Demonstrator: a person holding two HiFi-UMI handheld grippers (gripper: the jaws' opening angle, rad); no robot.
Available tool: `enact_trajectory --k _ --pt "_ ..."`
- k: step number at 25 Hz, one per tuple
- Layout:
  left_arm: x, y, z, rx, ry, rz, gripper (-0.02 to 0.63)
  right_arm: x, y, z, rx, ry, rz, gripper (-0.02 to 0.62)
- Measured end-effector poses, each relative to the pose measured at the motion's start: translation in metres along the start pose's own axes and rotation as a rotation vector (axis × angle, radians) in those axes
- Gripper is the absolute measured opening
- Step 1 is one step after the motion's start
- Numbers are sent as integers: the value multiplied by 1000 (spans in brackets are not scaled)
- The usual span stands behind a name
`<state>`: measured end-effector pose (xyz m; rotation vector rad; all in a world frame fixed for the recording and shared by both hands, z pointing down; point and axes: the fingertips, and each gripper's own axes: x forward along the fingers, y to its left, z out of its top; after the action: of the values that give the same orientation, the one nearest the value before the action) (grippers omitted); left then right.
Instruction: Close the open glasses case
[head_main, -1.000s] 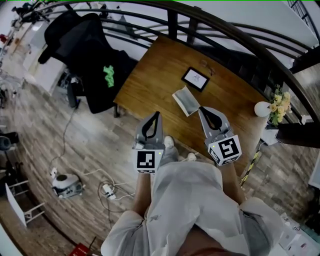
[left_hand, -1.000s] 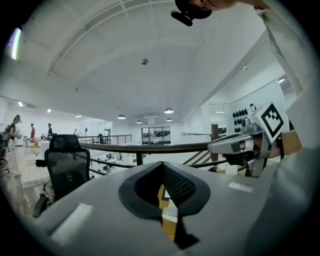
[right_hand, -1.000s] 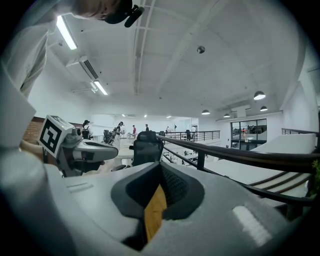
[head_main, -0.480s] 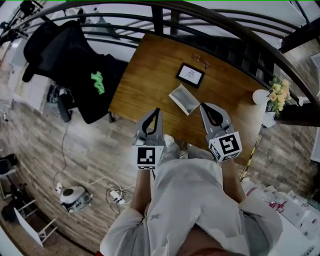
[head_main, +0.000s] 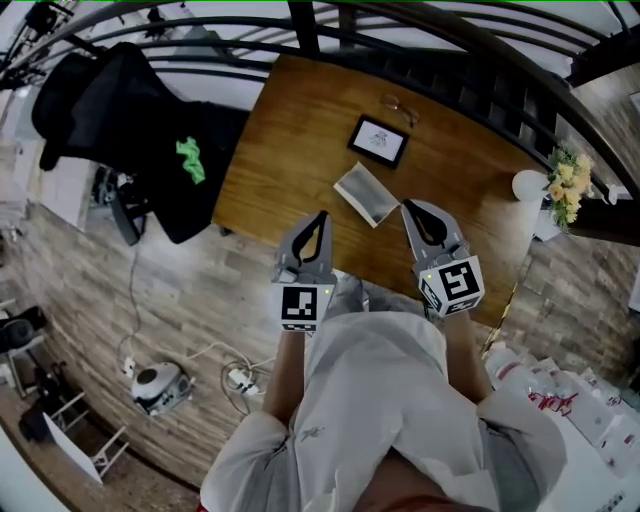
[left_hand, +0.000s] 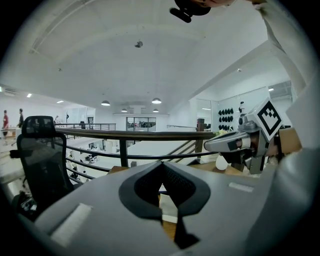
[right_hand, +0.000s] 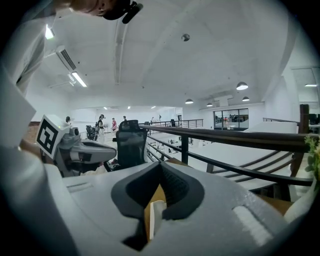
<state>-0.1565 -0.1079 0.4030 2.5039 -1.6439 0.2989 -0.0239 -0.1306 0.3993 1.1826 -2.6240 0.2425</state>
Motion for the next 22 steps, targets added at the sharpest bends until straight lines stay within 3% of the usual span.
enact_trajectory --k 11,22 --pt "33 -14 -26 -19 55 -22 18 18 -19 -26 43 49 31 3" --pt "58 -18 -53 -18 93 -59 18 31 -33 -58 83 98 8 3"
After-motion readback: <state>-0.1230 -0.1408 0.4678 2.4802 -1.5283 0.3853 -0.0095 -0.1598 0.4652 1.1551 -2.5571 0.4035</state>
